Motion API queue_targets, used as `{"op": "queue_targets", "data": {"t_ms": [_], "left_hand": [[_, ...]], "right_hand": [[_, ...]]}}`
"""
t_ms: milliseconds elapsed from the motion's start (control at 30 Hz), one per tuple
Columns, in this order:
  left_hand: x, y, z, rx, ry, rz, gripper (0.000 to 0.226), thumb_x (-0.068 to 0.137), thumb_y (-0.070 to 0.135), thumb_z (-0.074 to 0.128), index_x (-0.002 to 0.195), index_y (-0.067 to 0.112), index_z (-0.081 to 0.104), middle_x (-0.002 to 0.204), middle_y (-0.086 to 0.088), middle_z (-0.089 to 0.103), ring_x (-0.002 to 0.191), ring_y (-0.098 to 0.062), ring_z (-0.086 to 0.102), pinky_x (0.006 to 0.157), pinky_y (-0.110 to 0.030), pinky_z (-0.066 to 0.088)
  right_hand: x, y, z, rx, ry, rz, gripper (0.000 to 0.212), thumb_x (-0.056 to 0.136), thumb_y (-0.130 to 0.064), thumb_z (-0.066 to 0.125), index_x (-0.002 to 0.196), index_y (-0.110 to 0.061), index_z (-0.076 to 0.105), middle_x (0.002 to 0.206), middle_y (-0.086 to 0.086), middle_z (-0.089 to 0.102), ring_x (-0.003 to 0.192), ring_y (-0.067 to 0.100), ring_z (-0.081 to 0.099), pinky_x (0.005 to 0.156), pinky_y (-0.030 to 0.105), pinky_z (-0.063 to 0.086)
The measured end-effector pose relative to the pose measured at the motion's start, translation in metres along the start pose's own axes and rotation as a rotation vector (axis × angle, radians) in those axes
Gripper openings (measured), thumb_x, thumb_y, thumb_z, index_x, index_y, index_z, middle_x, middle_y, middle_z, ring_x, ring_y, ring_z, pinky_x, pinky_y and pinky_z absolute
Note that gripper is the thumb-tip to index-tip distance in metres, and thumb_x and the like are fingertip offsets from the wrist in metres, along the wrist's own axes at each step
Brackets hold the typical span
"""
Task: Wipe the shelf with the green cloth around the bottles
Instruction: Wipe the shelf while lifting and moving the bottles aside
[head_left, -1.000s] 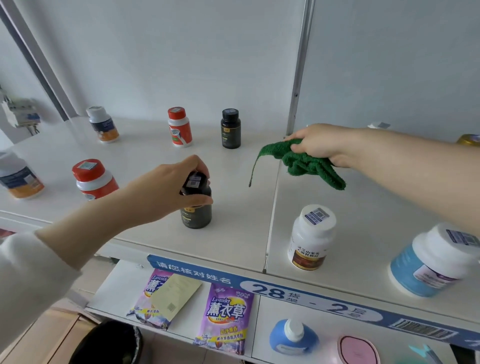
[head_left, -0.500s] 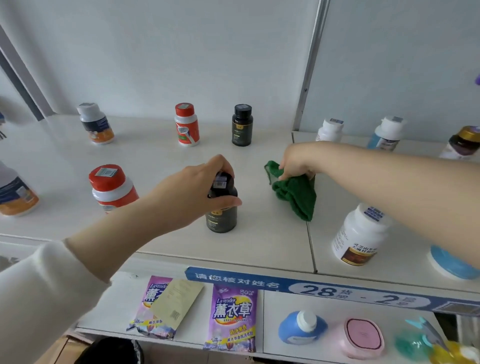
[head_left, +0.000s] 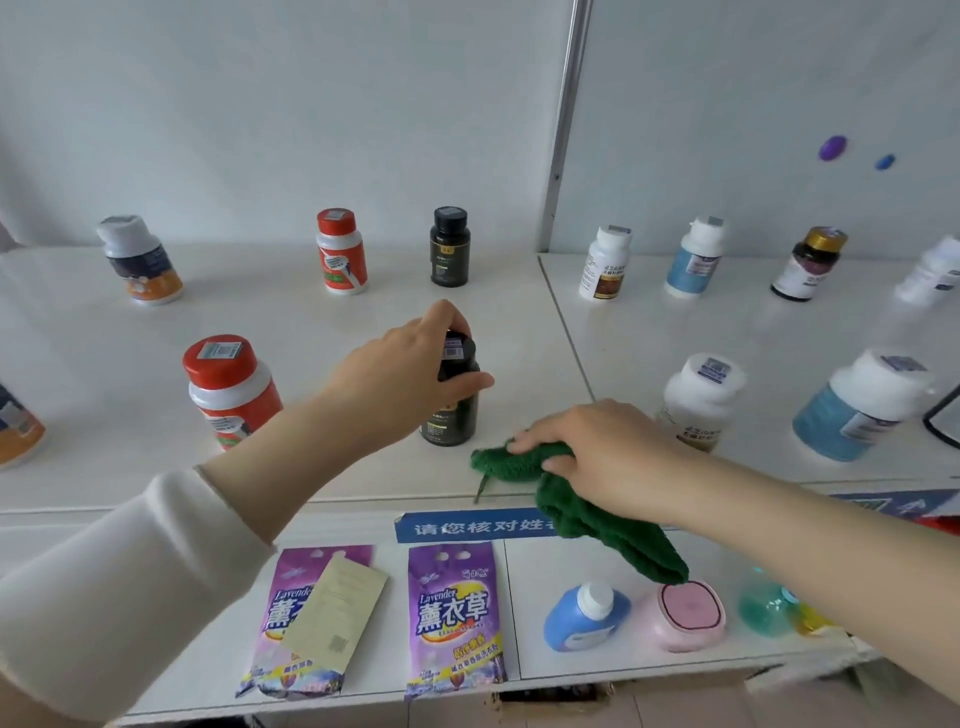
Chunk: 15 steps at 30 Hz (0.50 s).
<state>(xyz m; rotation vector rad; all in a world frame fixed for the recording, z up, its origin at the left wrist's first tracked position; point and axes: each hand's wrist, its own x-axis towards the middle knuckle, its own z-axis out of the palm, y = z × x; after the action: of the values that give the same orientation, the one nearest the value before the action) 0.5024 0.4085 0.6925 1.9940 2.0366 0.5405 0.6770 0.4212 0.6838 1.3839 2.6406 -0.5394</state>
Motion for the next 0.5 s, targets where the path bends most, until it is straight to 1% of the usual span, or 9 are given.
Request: {"op": "queue_targets", "data": {"t_ms": [67,133,200,267,333,400,433,500], "left_hand": [[0.000,0.001,0.000,0.007,-0.005,0.004,0.044,0.084,0.048,0.054,0.115,0.019,0.040,0.120,-0.006,0.056,0.089,-0.021,0.048,0.083,-0.038,0.047],[0.000,0.001,0.000,0.007,-0.019,0.001,0.048,0.083,0.050,0.052,0.118,0.019,0.039,0.125,-0.005,0.054,0.094,-0.020,0.048,0.086,-0.036,0.045],[0.002,0.003,-0.004,-0.010,-0.013,-0.010,0.054,0.082,0.053,0.050,0.123,0.021,0.038,0.132,-0.002,0.050,0.109,-0.021,0.051,0.093,-0.036,0.042],[0.009,0.009,-0.012,-0.038,0.065,0.021,0.055,0.082,0.053,0.050,0.126,0.021,0.038,0.135,0.001,0.049,0.119,-0.019,0.050,0.098,-0.037,0.040],[0.023,0.019,-0.022,-0.042,0.138,0.081,0.053,0.083,0.050,0.051,0.125,0.019,0.040,0.132,0.002,0.052,0.118,-0.017,0.051,0.097,-0.036,0.041],[0.043,0.033,-0.029,-0.028,0.152,0.130,0.051,0.084,0.047,0.052,0.124,0.017,0.042,0.128,0.001,0.055,0.115,-0.017,0.054,0.097,-0.036,0.044],[0.054,0.042,-0.031,-0.023,0.142,0.146,0.050,0.085,0.047,0.052,0.124,0.017,0.042,0.127,0.001,0.056,0.113,-0.017,0.055,0.096,-0.036,0.044],[0.079,0.062,-0.030,-0.036,0.099,0.165,0.048,0.086,0.045,0.053,0.124,0.017,0.043,0.126,0.000,0.056,0.111,-0.017,0.054,0.095,-0.034,0.045]], "right_hand": [[-0.014,0.001,-0.002,0.024,-0.029,0.006,0.036,0.095,-0.020,0.047,0.124,-0.039,0.055,0.135,-0.007,0.054,0.120,0.016,0.051,0.101,0.027,0.038],[-0.022,0.002,-0.011,0.093,-0.082,0.012,0.034,0.093,-0.019,0.049,0.121,-0.037,0.058,0.128,-0.008,0.059,0.115,0.013,0.054,0.099,0.023,0.040],[-0.027,0.006,-0.028,0.197,-0.113,0.008,0.033,0.092,-0.016,0.052,0.118,-0.034,0.061,0.122,-0.008,0.064,0.111,0.010,0.058,0.099,0.022,0.042],[-0.030,0.015,-0.053,0.366,-0.069,0.008,0.030,0.091,-0.013,0.054,0.107,-0.036,0.064,0.110,-0.007,0.068,0.102,0.010,0.063,0.094,0.021,0.048],[-0.030,0.030,-0.084,0.583,0.003,0.030,0.028,0.090,-0.009,0.053,0.095,-0.034,0.064,0.101,-0.005,0.070,0.090,0.009,0.065,0.080,0.014,0.051],[-0.027,0.049,-0.113,0.710,0.061,0.066,0.024,0.091,-0.008,0.051,0.096,-0.027,0.064,0.101,0.003,0.070,0.083,0.015,0.065,0.067,0.013,0.054],[-0.023,0.060,-0.126,0.732,0.084,0.086,0.023,0.091,-0.007,0.050,0.096,-0.024,0.064,0.102,0.006,0.070,0.081,0.017,0.065,0.063,0.014,0.055],[-0.013,0.084,-0.144,0.742,0.140,0.118,0.023,0.091,-0.005,0.050,0.098,-0.022,0.064,0.105,0.008,0.069,0.079,0.017,0.064,0.059,0.015,0.055]]}}
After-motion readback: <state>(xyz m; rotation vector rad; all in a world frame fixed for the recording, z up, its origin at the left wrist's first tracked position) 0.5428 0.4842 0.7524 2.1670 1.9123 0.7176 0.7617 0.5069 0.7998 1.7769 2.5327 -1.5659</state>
